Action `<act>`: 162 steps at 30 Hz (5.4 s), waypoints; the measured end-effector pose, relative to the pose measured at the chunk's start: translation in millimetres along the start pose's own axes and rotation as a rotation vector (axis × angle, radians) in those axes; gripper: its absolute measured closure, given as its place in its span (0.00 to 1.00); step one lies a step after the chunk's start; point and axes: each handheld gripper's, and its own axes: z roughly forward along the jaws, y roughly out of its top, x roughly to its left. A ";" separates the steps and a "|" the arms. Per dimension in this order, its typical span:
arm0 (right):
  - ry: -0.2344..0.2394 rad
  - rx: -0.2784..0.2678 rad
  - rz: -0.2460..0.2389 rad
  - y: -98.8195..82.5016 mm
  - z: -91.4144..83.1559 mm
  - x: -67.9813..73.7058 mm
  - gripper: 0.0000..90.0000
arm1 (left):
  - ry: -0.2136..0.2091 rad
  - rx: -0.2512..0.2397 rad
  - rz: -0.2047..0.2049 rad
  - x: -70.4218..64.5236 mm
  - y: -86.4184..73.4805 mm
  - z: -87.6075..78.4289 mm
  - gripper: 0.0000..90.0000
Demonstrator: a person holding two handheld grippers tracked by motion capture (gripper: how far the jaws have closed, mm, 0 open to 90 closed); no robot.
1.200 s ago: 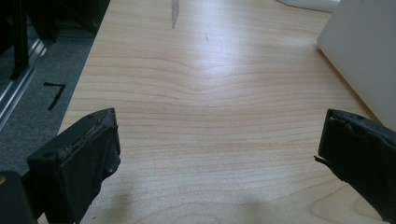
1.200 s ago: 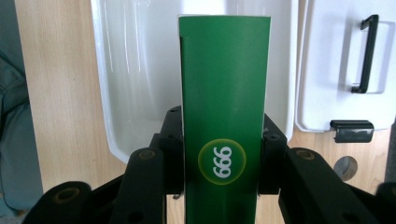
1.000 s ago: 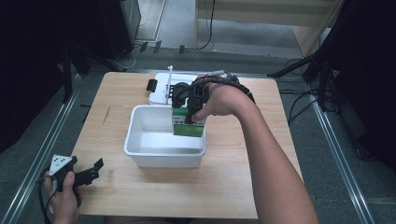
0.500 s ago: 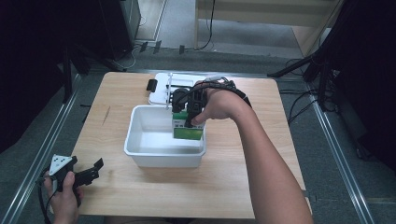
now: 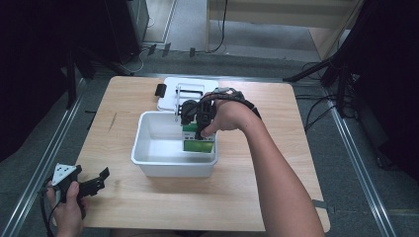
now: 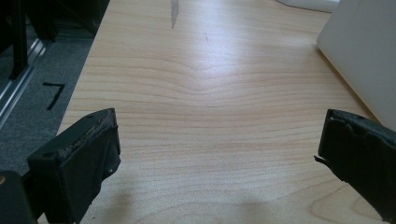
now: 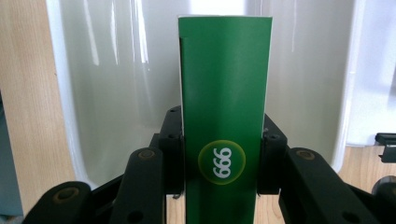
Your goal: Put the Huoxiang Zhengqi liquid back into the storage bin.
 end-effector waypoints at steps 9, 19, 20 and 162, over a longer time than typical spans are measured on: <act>0.000 0.033 -0.009 3.9 9.8 -0.2 0.71 | 0.000 -0.003 -0.003 -0.1 0.0 0.2 0.00; 0.009 0.045 -0.010 4.3 20.4 -2.0 0.71 | -0.002 -0.001 -0.003 0.1 0.0 0.2 0.00; 0.010 0.049 -0.007 4.4 21.1 -1.9 0.71 | -0.002 -0.001 -0.003 0.1 0.0 0.1 0.00; -0.571 -0.852 1.297 -380.6 122.5 172.6 0.16 | -0.001 -0.009 -0.008 0.3 -0.6 -0.5 0.00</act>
